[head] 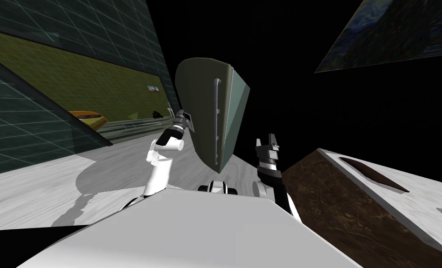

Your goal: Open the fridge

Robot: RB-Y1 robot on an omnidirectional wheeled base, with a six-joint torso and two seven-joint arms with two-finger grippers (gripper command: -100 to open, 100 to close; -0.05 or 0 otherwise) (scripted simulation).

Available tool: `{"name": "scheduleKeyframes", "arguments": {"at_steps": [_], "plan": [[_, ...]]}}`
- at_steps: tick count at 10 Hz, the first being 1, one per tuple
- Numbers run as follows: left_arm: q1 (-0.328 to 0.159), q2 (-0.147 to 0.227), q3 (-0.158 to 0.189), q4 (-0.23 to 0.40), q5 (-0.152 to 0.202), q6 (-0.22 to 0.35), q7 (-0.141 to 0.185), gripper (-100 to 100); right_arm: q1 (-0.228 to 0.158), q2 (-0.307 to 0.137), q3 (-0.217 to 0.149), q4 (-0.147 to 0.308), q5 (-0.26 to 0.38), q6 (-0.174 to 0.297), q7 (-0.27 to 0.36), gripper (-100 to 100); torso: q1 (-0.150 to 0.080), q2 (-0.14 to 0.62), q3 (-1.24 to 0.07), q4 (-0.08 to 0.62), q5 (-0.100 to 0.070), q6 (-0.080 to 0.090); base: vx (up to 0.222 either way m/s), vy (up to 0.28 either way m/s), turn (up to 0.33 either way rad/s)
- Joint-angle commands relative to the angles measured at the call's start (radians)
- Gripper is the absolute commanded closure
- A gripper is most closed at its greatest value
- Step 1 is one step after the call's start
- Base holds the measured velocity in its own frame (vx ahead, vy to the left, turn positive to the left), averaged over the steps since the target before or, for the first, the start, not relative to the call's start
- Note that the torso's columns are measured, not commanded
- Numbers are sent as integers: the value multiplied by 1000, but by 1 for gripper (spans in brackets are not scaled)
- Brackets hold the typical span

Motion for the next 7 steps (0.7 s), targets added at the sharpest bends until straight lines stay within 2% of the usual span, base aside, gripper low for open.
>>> {"name": "scheduleKeyframes", "arguments": {"at_steps": [1, 2, 3, 4, 5, 6, 7], "plan": [[-74, -2, 39, 17, 12, 80, -6, -100, 0, 0, 0, 0, 0, 0, 0, 0, 0, 0, 0, 0, 0, 0, 16, -65, 76], [-104, -2, 39, 17, 12, 107, -6, -100, 0, 0, 0, 0, 0, 0, 0, 0, -1, 0, 0, 0, 0, 0, 15, -57, 46], [-108, -2, 39, 17, 12, 129, -6, -100, 0, 0, 0, 0, 0, 0, 0, 0, 0, 0, 0, 0, 0, 0, 7, -27, -4], [-147, -4, 66, 33, 21, 161, -10, -100, 0, 0, 0, 0, 0, 0, 0, 0, 2, 1, 0, 0, 1, 0, 8, -47, 68], [-176, -4, 66, 33, 21, 188, -10, -100, 0, 0, 0, 0, 0, 0, 0, 0, 1, 0, 0, 0, 0, 0, 3, -50, 52], [-178, -4, 66, 33, 21, 201, -10, -100, 0, 0, 0, 0, 0, 0, 0, 0, 0, 0, 0, 0, 0, 0, 5, -23, -1], [-221, -6, 93, 50, 30, 238, -14, -100, 0, 0, 0, 0, 0, 0, 0, 0, 2, 0, 0, 0, 0, 0, 13, -49, 88]]}}
